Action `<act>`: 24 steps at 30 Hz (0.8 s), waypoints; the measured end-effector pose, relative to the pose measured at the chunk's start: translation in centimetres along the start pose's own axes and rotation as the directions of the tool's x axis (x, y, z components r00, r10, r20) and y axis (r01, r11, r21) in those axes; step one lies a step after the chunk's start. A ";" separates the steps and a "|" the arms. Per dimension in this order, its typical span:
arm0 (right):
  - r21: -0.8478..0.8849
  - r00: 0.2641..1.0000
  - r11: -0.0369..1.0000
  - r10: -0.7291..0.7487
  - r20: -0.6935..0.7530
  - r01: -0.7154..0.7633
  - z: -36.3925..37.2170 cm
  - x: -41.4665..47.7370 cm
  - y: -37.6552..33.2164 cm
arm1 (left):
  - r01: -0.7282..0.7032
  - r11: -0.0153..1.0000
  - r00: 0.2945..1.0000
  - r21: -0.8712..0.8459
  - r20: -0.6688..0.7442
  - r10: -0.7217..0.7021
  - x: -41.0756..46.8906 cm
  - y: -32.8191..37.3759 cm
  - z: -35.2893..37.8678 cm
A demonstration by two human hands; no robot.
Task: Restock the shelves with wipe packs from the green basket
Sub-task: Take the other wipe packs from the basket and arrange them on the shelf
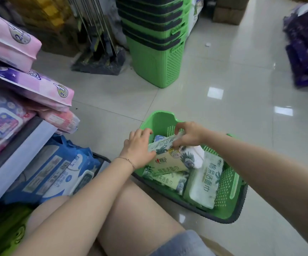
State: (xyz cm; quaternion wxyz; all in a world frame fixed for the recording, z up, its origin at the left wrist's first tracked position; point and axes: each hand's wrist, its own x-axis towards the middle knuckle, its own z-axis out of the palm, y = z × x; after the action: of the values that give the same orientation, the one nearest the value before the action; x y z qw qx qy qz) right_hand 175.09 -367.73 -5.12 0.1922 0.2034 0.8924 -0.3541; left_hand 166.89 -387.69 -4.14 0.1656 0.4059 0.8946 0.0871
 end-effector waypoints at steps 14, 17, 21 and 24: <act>0.023 0.934 0.936 -0.347 -0.091 0.350 -11.7 -7.8 -15.2 | -0.067 0.994 0.906 0.083 -0.412 0.096 -8.5 -3.6 -10.0; 0.014 0.889 0.894 -0.443 -0.114 0.447 -12.1 -9.2 -17.9 | -0.088 0.996 0.849 0.031 -0.520 0.091 -10.6 -4.4 -11.8; 0.001 0.819 0.832 -0.546 -0.177 0.555 -12.5 -10.8 -21.8 | -0.111 0.993 0.733 0.043 -0.671 0.111 -13.2 -5.8 -15.5; -0.235 0.705 0.748 -0.664 -0.248 0.621 -12.5 -11.9 -24.7 | -0.050 0.995 0.661 0.089 -0.744 0.099 -15.4 -6.9 -19.2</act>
State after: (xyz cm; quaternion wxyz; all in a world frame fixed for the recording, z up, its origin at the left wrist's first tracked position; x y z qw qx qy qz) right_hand 170.32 -378.02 22.84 -0.0758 -0.0803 0.9472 -0.3010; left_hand 164.50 -404.21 15.16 -0.2316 0.3757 0.8686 0.2254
